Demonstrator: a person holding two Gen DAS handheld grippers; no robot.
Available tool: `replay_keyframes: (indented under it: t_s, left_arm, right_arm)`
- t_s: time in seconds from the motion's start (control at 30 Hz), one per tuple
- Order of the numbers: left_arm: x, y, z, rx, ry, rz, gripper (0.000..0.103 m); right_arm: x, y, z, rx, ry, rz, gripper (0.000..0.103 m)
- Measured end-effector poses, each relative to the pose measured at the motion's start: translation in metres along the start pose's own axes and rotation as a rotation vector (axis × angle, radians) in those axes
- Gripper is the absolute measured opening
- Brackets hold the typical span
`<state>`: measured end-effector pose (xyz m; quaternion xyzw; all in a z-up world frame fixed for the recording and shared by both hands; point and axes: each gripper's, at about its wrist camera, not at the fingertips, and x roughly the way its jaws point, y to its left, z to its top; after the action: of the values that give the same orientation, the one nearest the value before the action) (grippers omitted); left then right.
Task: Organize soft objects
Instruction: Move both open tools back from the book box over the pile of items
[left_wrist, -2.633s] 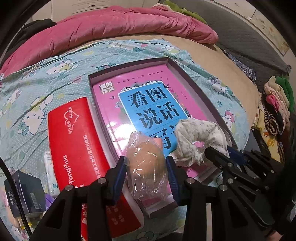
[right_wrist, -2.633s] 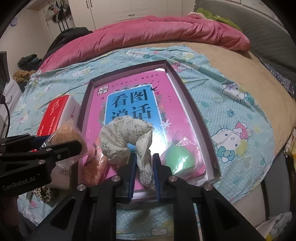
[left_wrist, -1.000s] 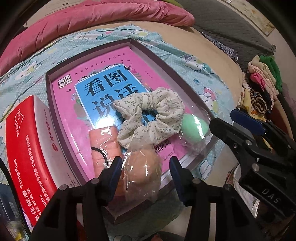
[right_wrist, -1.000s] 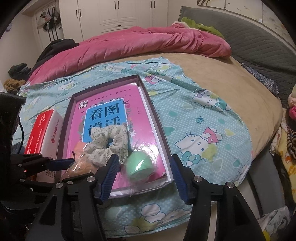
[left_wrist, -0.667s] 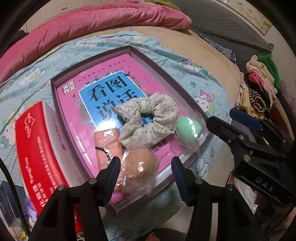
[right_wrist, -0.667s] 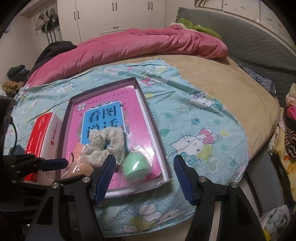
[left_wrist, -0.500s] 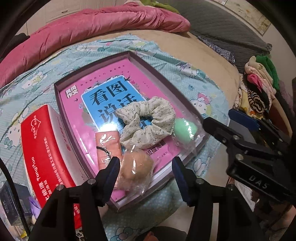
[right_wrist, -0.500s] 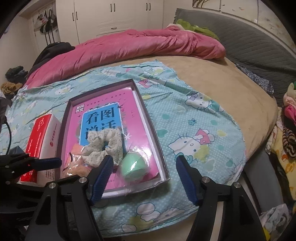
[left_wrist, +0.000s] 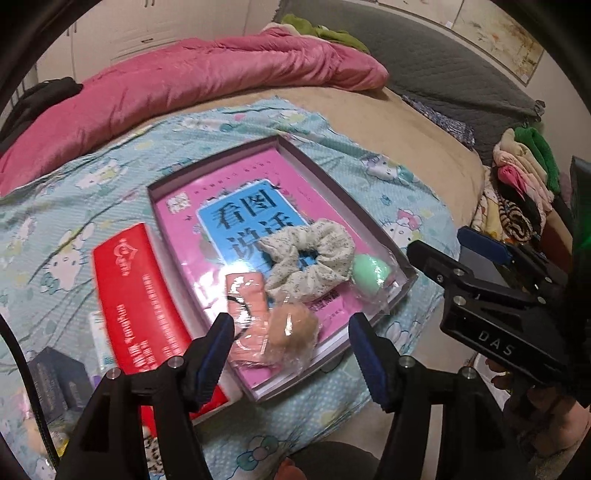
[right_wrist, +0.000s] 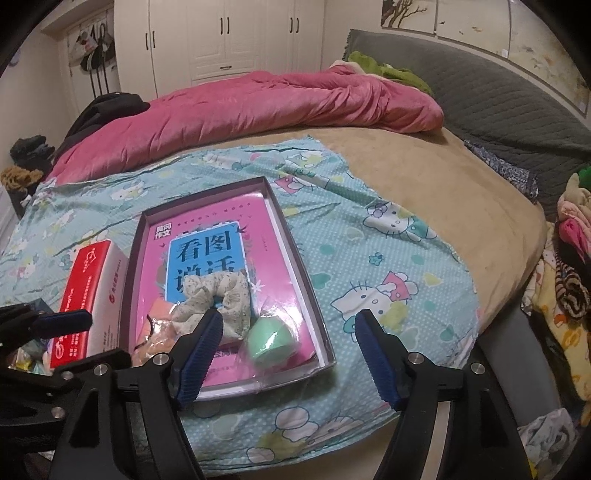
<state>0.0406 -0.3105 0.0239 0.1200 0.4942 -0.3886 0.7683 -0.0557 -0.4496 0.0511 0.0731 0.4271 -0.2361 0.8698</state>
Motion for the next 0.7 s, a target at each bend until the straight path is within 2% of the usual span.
replay_keyframes:
  t_s: [0.7]
  left_arm:
    - [-0.053,0.033,-0.023,-0.097,-0.068,0.054,0.065]
  right_arm:
    - [-0.041,0.030,0.003,-0.055,-0.037,0.013,0.076]
